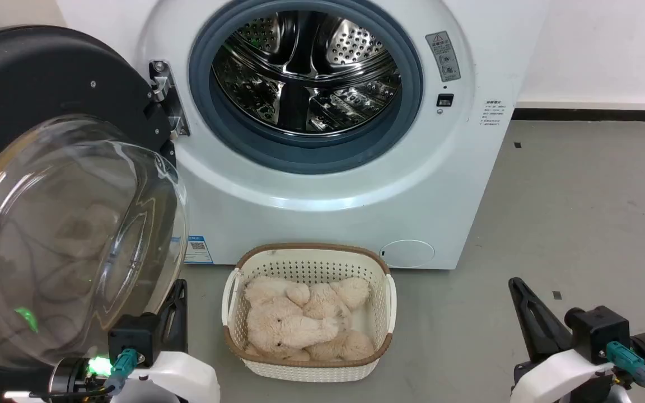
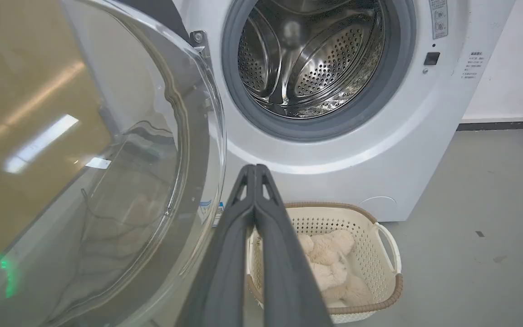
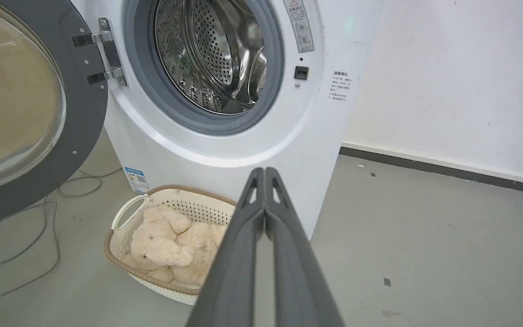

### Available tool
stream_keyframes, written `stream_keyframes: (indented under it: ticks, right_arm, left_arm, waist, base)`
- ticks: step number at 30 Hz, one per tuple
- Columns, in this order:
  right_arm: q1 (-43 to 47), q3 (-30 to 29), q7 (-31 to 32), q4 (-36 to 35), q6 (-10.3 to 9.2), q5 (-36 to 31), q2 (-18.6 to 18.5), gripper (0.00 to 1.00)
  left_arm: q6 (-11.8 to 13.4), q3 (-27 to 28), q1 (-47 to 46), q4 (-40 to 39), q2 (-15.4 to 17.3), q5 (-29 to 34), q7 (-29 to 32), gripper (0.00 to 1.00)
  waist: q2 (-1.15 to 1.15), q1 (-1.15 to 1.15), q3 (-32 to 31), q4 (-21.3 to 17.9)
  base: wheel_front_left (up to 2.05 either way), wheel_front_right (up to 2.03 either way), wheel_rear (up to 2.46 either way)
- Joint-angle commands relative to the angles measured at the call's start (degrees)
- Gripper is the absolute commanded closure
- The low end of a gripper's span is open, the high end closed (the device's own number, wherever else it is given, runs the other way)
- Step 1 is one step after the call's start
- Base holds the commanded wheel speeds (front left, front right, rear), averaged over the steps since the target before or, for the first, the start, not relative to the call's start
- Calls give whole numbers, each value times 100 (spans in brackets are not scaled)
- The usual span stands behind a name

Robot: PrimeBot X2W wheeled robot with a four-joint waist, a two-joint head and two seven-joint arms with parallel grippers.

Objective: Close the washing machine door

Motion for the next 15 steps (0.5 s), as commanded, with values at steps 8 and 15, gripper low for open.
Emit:
stream_keyframes:
  ticks: [8,15]
  right_arm:
    - [-66,-7,2,-25,-4,-44,13,100]
    - [2,1,-1,4,1,2,0,0]
  left_arm:
    - [16,7,-87,-24,4,16,2,100]
    - [-1,-3,3,7,0,-1,0,0]
  waist:
    - [0,0,0,0]
    - [0,0,0,0]
  base:
    - [0,0,0]
    - [0,0,0]
